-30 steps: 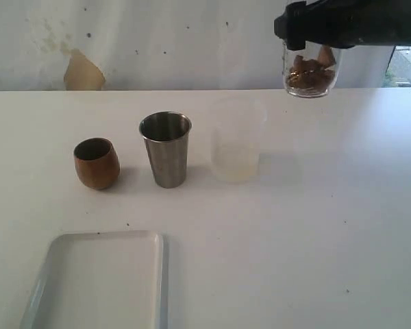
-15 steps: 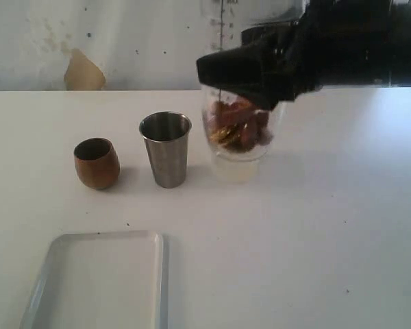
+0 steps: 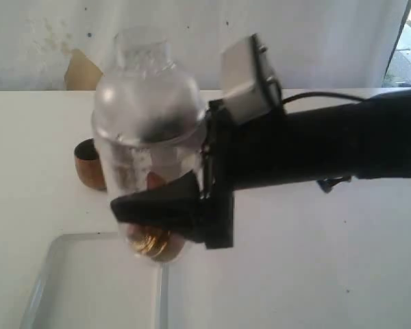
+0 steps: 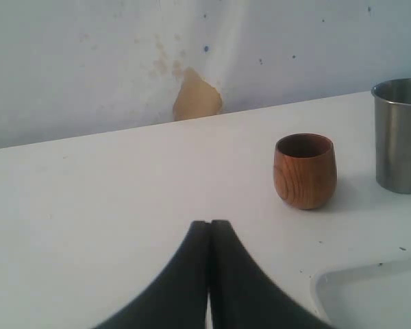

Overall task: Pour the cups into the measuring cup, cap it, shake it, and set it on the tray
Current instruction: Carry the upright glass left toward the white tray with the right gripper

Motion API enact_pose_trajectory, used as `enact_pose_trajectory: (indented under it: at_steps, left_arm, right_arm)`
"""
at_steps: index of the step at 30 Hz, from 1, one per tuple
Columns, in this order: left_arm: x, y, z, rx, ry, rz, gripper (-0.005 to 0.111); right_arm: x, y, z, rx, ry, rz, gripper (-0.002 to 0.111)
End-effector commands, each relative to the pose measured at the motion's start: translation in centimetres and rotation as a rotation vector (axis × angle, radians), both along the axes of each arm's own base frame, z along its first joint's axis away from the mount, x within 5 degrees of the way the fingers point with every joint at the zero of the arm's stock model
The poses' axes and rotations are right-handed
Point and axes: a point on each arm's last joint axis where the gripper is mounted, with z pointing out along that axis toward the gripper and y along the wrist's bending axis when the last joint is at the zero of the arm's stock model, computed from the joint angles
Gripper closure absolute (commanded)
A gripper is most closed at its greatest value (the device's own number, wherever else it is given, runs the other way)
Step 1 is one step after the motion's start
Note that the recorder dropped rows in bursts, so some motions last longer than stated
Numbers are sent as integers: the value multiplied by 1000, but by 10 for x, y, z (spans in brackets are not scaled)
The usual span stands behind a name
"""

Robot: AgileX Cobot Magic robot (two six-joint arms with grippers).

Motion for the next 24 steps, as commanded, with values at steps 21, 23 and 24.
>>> enact_pose_trajectory:
  at_steps: [21,23,24]
  left_arm:
    - [0,0,-1,3,-7,0,107]
    - [0,0,-1,3,-7,0,107]
    - [0,0,-1,3,-7,0,107]
  right_arm:
    - [72,92,-30,-90,-58,-22,108]
    - [73,94,-28,-189,-119,-114,108]
    - [72,96,-29,-231,-134,-167,108]
